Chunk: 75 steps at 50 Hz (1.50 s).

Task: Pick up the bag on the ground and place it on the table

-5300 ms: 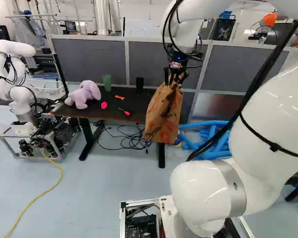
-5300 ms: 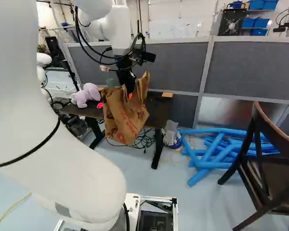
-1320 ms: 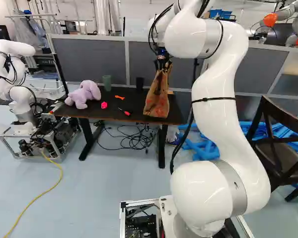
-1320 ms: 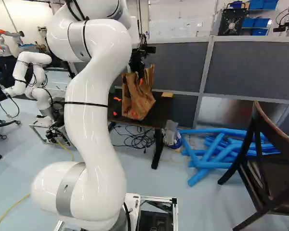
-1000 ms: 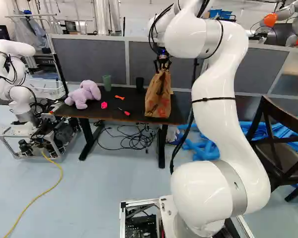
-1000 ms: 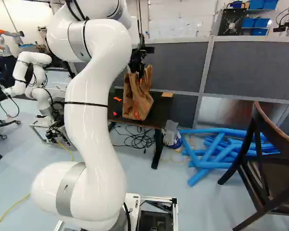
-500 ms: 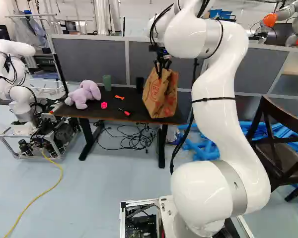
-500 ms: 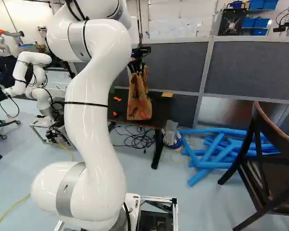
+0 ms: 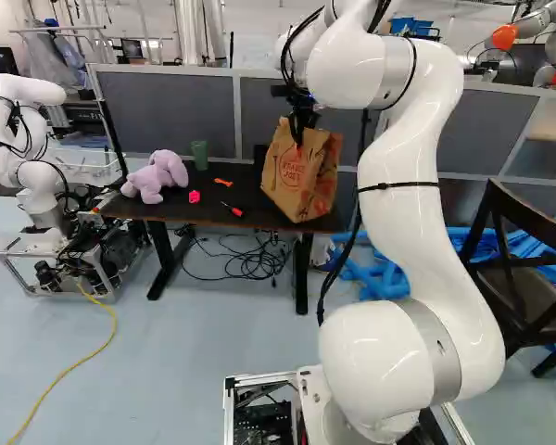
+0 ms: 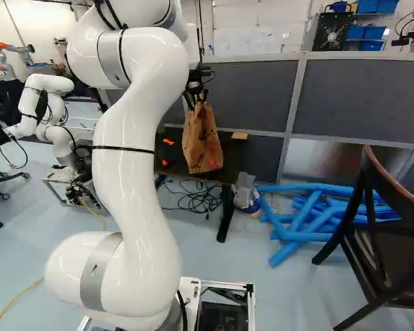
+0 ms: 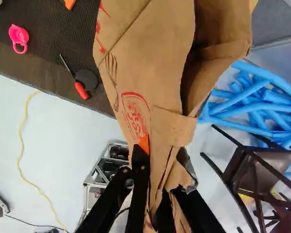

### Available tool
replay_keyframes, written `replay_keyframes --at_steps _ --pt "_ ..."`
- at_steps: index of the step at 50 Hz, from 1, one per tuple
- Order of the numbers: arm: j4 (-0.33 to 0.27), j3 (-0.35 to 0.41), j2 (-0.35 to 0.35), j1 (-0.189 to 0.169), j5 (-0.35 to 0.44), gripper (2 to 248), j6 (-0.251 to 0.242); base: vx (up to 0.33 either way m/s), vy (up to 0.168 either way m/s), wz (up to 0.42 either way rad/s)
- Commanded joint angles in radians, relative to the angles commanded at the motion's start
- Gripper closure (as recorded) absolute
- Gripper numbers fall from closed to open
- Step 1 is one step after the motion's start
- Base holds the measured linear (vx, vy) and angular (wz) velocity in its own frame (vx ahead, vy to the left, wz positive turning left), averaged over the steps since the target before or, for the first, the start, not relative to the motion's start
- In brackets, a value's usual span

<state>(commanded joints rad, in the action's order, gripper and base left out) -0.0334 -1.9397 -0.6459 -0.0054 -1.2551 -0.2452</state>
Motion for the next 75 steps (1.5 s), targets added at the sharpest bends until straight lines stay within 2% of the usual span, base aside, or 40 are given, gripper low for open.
replay_keyframes --at_steps 9,16,43,75 --pt "0.0 0.0 0.0 0.0 0.0 229 -0.093 0.0 0.0 0.0" --pt "0.0 0.0 0.0 0.0 0.0 229 -0.119 0.0 0.0 0.0" --pt "0.0 -0.009 -0.007 0.0 0.0 229 -0.125 0.0 0.0 0.0" --pt "0.0 -0.091 -0.125 0.005 0.037 229 -0.125 0.0 0.0 0.0"
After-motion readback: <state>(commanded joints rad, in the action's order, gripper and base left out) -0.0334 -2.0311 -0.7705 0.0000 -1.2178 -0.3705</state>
